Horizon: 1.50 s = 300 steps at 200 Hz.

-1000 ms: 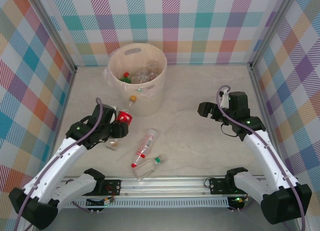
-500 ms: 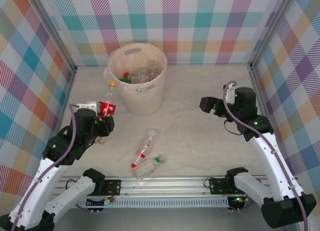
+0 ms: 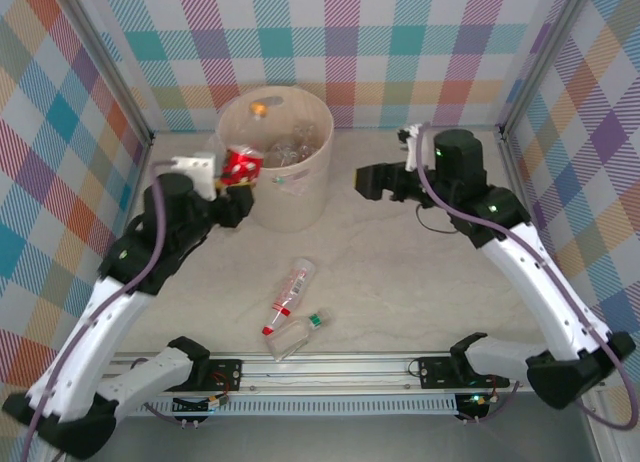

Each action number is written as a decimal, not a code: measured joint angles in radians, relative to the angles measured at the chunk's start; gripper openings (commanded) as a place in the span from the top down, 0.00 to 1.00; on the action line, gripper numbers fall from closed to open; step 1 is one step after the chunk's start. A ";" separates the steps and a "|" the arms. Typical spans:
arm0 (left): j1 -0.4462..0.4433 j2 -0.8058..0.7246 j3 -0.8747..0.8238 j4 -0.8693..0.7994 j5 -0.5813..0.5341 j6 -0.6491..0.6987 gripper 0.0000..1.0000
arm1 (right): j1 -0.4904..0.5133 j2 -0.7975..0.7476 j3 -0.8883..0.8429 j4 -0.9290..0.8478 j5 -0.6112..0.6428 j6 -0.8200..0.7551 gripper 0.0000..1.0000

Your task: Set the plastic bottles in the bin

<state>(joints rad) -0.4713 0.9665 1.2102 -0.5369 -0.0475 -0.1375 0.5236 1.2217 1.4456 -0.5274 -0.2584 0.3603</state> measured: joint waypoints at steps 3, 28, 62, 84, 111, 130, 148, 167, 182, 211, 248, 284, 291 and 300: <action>0.000 0.020 0.002 0.015 0.020 0.009 0.53 | 0.010 0.013 0.014 0.008 -0.005 0.002 0.08; -0.004 0.109 0.027 0.075 0.142 0.066 0.53 | 0.074 0.121 0.139 0.095 -0.025 0.015 0.06; -0.008 0.133 0.088 0.131 0.281 0.115 0.53 | 0.101 0.234 0.254 0.188 -0.041 0.044 0.08; -0.010 0.134 0.097 0.149 0.313 0.128 0.55 | 0.101 0.289 0.320 0.204 -0.048 0.051 0.14; -0.014 0.148 0.097 0.150 0.357 0.151 0.55 | 0.101 0.312 0.362 0.219 -0.058 0.059 0.18; -0.018 0.161 0.097 0.157 0.383 0.161 0.55 | 0.101 0.340 0.406 0.221 -0.071 0.070 0.20; -0.018 0.179 0.097 0.174 0.394 0.166 0.55 | 0.101 0.370 0.444 0.215 -0.089 0.077 0.29; -0.018 0.195 0.098 0.177 0.395 0.173 0.55 | 0.101 0.389 0.460 0.209 -0.097 0.078 0.38; -0.018 0.205 0.103 0.177 0.391 0.177 0.55 | 0.101 0.389 0.460 0.198 -0.094 0.073 0.45; -0.019 0.217 0.122 0.180 0.366 0.180 0.47 | 0.092 0.389 0.460 0.199 -0.079 0.069 0.57; -0.024 0.226 0.124 0.213 0.339 0.180 0.26 | 0.092 0.389 0.462 0.247 -0.068 0.080 0.68; -0.024 0.227 0.141 0.258 0.262 0.171 0.00 | 0.093 0.399 0.495 0.282 -0.032 0.069 0.71; -0.024 0.226 0.143 0.274 0.241 0.163 0.00 | 0.093 0.403 0.500 0.296 -0.024 0.069 0.71; -0.023 0.224 0.143 0.293 0.215 0.156 0.00 | 0.092 0.405 0.500 0.320 -0.011 0.068 0.71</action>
<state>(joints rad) -0.4938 1.1900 1.3529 -0.2436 0.1677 0.0189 0.6151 1.6268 1.9453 -0.2070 -0.2691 0.4286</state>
